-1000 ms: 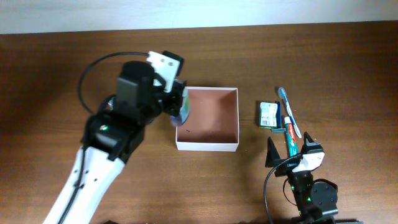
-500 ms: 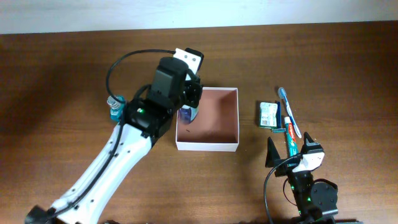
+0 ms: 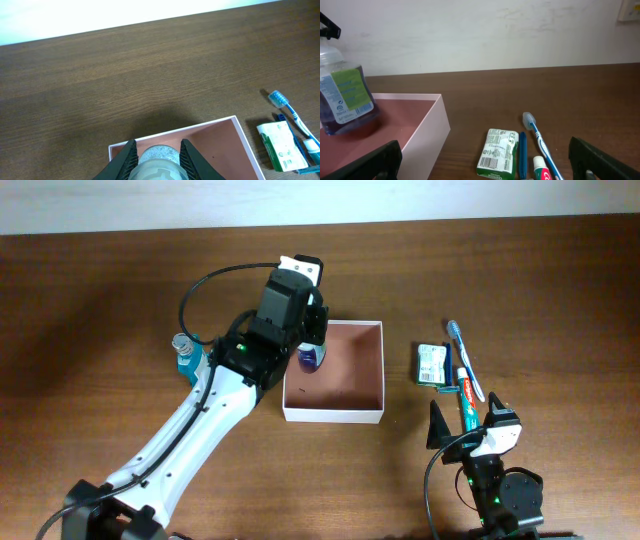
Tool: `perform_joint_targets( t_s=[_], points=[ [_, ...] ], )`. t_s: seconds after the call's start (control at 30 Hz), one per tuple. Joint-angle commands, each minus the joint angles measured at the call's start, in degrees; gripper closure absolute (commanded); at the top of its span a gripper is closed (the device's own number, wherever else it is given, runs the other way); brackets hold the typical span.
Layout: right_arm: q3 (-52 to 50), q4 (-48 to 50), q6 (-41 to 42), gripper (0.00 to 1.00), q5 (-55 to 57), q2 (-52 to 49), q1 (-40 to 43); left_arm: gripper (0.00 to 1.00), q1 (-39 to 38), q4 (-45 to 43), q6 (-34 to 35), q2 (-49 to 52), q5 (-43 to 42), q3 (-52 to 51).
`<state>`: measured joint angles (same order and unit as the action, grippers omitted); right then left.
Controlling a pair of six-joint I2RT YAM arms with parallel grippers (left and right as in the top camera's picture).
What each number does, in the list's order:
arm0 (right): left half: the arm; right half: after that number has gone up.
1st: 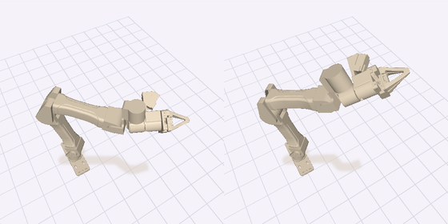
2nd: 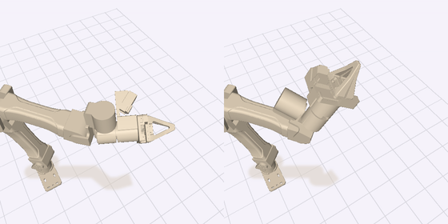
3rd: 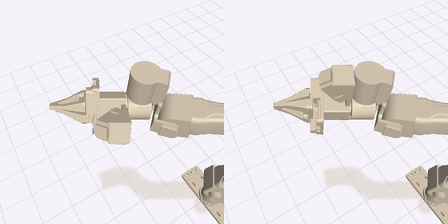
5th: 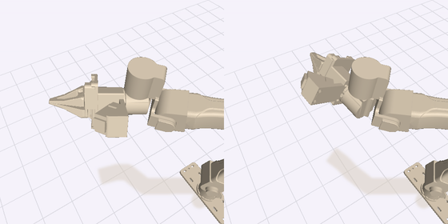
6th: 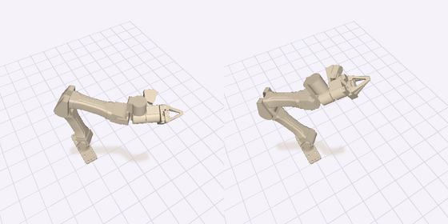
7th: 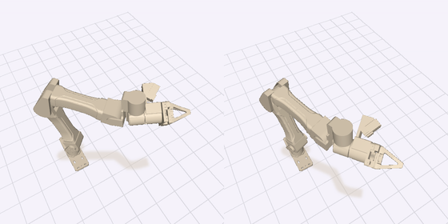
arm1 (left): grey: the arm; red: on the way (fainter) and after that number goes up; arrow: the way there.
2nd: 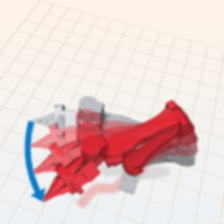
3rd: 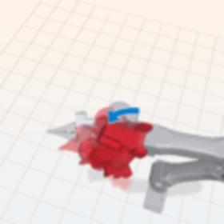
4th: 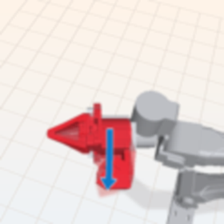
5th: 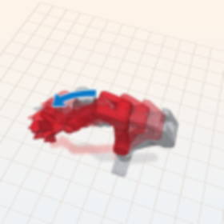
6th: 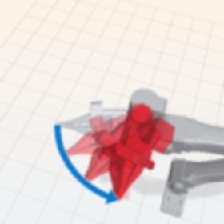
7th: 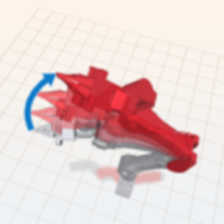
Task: Pack container
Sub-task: 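Lift the soap bottle with the left gripper and carry it into the pink box, then lower the soap bottle into the box's back-left corner and open the left gripper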
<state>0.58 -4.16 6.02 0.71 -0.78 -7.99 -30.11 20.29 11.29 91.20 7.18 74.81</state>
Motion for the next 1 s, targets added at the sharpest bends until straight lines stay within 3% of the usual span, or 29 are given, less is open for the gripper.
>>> perform_joint_targets(
  t_s=[0.0, 0.97],
  points=[
    [-0.26, -0.39, -0.02, 0.02, -0.11, 0.57, -0.26, 0.72, -0.24, -1.03, 1.14, 0.0, 1.97, 1.97],
    [-0.26, -0.39, -0.02, 0.02, -0.11, 0.57, -0.26, 0.75, -0.26, -3.74, 1.11, 6.23, 9.81, 1.95]
  ],
)
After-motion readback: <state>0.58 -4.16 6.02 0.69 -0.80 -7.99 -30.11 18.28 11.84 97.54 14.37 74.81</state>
